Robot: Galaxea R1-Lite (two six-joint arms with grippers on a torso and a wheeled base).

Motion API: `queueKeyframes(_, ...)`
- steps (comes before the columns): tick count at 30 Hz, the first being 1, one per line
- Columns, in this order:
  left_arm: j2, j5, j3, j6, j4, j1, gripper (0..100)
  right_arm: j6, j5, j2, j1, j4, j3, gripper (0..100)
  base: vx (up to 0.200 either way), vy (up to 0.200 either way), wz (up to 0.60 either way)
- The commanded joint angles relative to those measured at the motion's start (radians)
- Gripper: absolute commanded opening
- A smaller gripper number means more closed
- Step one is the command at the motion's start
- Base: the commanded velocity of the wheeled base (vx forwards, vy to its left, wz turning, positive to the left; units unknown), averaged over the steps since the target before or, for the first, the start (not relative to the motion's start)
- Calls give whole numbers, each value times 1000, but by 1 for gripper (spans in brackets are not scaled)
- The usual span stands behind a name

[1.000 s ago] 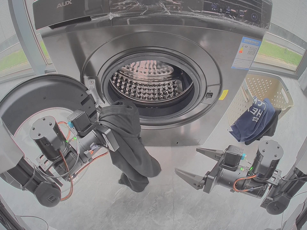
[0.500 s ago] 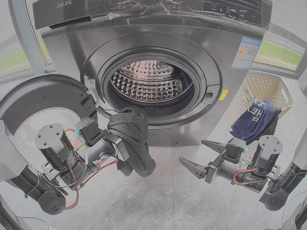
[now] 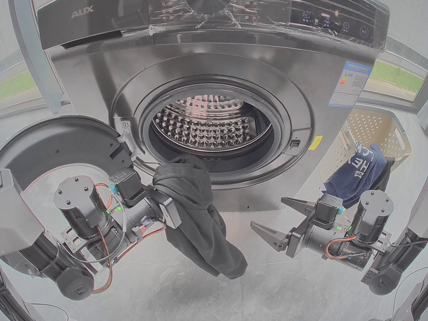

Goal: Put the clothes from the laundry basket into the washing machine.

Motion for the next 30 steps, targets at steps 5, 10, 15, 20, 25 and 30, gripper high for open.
queueKeyframes(5, 17, 1, 3, 2, -1, -6, 0, 1, -1, -1, 7, 0, 0, 100, 200, 0, 0)
queueKeyframes(10, 29, -1, 3, 22, -1, -9, 0, 1, 0, -1, 9, 0, 1, 100, 200, 0, 0)
queueKeyframes(15, 52, 2, 3, 25, -2, -43, 0, -1, 0, -10, 26, 1, 4, 100, 160, 0, 0)
queueKeyframes(20, 66, 5, 1, 25, -2, -61, 0, -1, 0, -15, 53, 1, 20, 100, 0, 0, 0)
queueKeyframes(25, 100, 7, -17, 17, -2, -80, 0, -1, 0, -29, 75, 1, 33, 100, 0, 0, 0)
queueKeyframes(30, 267, 51, -185, 73, -1, -73, 0, 2, 0, -27, 82, 0, 37, 100, 0, 0, 0)
